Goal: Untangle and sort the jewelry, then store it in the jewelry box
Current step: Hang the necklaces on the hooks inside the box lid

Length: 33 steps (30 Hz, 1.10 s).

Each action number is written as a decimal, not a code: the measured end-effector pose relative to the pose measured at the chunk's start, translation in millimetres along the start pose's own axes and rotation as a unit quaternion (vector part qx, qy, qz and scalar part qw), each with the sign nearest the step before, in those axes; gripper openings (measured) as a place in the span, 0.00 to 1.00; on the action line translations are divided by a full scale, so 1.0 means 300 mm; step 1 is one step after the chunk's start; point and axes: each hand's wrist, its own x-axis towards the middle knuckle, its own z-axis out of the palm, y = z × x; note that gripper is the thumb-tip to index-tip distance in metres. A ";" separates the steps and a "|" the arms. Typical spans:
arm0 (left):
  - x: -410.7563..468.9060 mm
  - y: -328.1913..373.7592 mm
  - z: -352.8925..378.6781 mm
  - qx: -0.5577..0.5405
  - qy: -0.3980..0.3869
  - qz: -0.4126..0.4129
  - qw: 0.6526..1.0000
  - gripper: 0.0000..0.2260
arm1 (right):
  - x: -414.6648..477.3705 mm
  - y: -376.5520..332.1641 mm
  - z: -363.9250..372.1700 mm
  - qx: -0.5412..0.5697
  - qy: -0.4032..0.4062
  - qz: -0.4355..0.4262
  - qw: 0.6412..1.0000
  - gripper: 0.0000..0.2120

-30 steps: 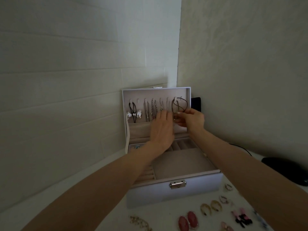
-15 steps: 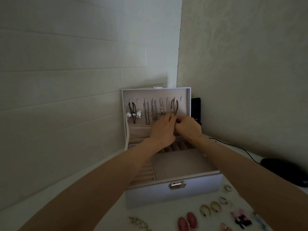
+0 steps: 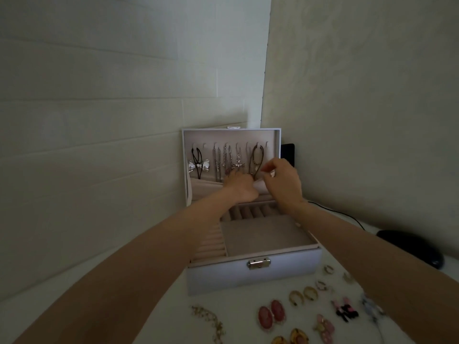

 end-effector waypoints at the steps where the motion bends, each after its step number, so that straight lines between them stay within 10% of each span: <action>1: -0.006 -0.002 -0.006 -0.003 0.001 -0.001 1.000 0.19 | -0.013 -0.008 -0.011 0.008 -0.010 -0.008 1.000 0.04; 14: -0.400 -0.056 -0.117 -0.042 0.092 0.029 0.994 0.11 | -0.202 -0.217 -0.141 0.089 -0.236 -0.027 0.967 0.05; 23: -0.660 -0.091 -0.107 -0.002 -0.146 0.063 0.987 0.12 | -0.367 -0.330 -0.155 -0.002 -0.393 -0.057 0.918 0.07; 28: -0.715 -0.074 -0.026 0.171 -0.146 0.088 0.970 0.12 | -0.420 -0.329 -0.162 -0.109 -0.405 -0.107 0.901 0.06; 33: -0.747 -0.088 0.035 0.112 -0.164 0.067 0.978 0.14 | -0.462 -0.313 -0.176 -0.096 -0.419 -0.097 0.898 0.05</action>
